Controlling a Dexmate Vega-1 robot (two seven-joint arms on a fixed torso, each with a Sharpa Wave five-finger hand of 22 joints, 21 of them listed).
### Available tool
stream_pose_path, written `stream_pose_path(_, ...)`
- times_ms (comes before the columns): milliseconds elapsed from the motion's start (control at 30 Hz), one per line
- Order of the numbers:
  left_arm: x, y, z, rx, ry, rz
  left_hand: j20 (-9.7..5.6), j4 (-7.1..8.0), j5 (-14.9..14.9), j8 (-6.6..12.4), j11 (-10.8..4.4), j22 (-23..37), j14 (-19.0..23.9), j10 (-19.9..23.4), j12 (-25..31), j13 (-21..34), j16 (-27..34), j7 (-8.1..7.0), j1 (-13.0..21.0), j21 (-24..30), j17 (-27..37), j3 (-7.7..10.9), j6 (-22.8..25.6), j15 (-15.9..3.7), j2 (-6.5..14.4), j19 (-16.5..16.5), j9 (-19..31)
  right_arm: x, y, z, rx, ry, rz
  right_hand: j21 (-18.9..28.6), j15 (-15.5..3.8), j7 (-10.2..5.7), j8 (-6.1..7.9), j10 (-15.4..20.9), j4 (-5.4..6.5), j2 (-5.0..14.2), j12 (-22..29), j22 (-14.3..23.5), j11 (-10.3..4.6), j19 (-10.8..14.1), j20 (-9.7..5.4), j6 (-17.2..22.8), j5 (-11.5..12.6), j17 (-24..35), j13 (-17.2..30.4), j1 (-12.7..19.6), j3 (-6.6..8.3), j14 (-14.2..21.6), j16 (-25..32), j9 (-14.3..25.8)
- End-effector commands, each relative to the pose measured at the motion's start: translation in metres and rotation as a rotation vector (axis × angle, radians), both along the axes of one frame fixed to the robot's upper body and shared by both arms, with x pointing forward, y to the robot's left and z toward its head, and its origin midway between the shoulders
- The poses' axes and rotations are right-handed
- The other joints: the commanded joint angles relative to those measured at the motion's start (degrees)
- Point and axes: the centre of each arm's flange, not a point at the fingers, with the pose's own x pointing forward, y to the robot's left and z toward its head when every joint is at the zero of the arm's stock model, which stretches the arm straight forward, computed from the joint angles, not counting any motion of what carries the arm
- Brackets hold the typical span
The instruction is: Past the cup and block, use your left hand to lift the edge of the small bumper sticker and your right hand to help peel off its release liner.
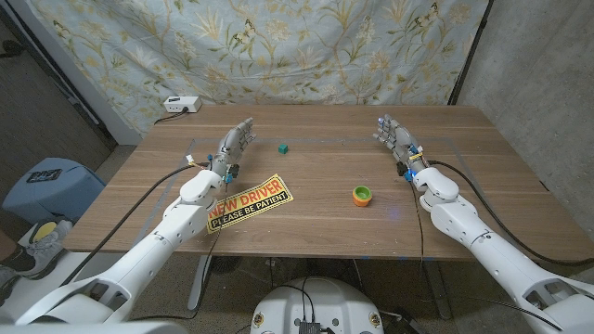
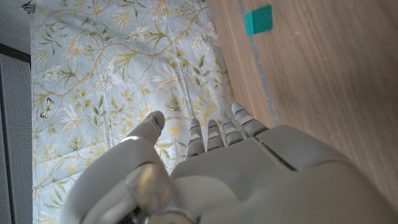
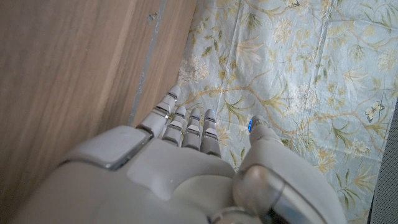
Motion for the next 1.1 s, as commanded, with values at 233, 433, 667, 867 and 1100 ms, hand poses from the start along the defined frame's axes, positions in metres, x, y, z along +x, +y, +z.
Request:
stream_pose_path(233, -0.018, -0.001, 0.012, 0.093, 0.013, -0.037, 0.19, -2.09, 0.65, 0.43, 0.13, 0.06, 1.6, 2.11, 0.7, 0.18, 0.53, 0.86, 1.62, 0.02, 0.05, 0.19, 1.13, 0.62, -1.24, 1.64, 0.02, -0.009, 0.002, -0.005, 0.007, -0.009, -0.012, 0.23, -0.06, 0.13, 0.24, 0.43, -0.38, -0.04, 0.23, 0.21, 0.06, 0.19, 0.02, 0.52, 0.43, 0.09, 0.22, 0.66, 0.5, 0.39, 0.34, 0.19)
stream_pose_path(433, -0.023, -0.002, 0.016, 0.13, 0.014, -0.069, -0.26, -4.49, 1.4, 0.43, -0.47, 0.03, 2.35, 3.48, 1.01, 0.19, 0.41, 0.72, 2.93, -0.36, 0.04, 0.05, 1.62, -0.19, -2.19, 2.44, -0.02, -0.011, 0.003, -0.004, 0.005, -0.014, -0.015, 0.25, 0.05, 0.18, 0.21, 0.47, -0.57, -0.08, 0.25, 0.21, 0.35, 0.23, 0.17, 0.52, 0.46, 0.06, 0.23, 0.77, 0.56, 0.37, 0.33, 0.19)
stream_pose_path(667, -0.03, -0.002, 0.02, 0.18, 0.022, -0.076, -0.01, -5.79, 1.85, 0.55, -0.27, 0.04, 2.75, 4.02, 1.04, 0.27, 0.32, 1.49, 3.65, -0.71, 0.07, -0.29, 2.29, -0.26, -2.69, 2.83, -0.01, -0.013, 0.004, -0.004, 0.004, -0.023, -0.019, 0.23, 0.03, 0.23, 0.17, 0.26, -0.71, -0.08, 0.17, 0.21, 0.17, 0.17, 0.18, 0.52, 0.48, 0.07, 0.24, 0.79, 0.6, 0.34, 0.36, 0.2)
stream_pose_path(867, -0.039, 0.001, 0.027, 0.244, 0.012, -0.06, 0.14, -6.56, 2.26, 1.31, -0.46, 0.09, 3.68, 4.55, 1.09, 0.4, 0.45, 2.32, 3.95, -1.06, 0.12, -1.1, 4.96, 0.2, -3.38, 3.4, 0.12, -0.017, 0.006, -0.004, 0.002, -0.032, -0.027, 0.24, 0.19, 0.24, 0.12, 0.2, -0.86, -0.14, 0.16, 0.21, 0.51, 0.17, 0.27, 0.46, 0.49, 0.06, 0.24, 0.84, 0.62, 0.33, 0.37, 0.2)
stream_pose_path(1100, -0.049, 0.003, 0.04, 0.332, -0.011, -0.052, 0.42, -6.88, 2.82, 2.5, 0.15, 0.17, 3.52, 3.89, 0.73, 0.58, 0.17, 3.33, 4.36, -1.74, 0.21, -1.95, 9.6, 0.77, -3.53, 3.48, 0.44, -0.021, 0.008, -0.005, 0.006, -0.041, -0.033, 0.21, 0.18, 0.27, 0.1, -0.31, -1.05, -0.18, -0.02, 0.21, 0.46, 0.09, 0.25, 0.45, 0.51, 0.03, 0.25, 0.94, 0.67, 0.09, 0.29, 0.2)
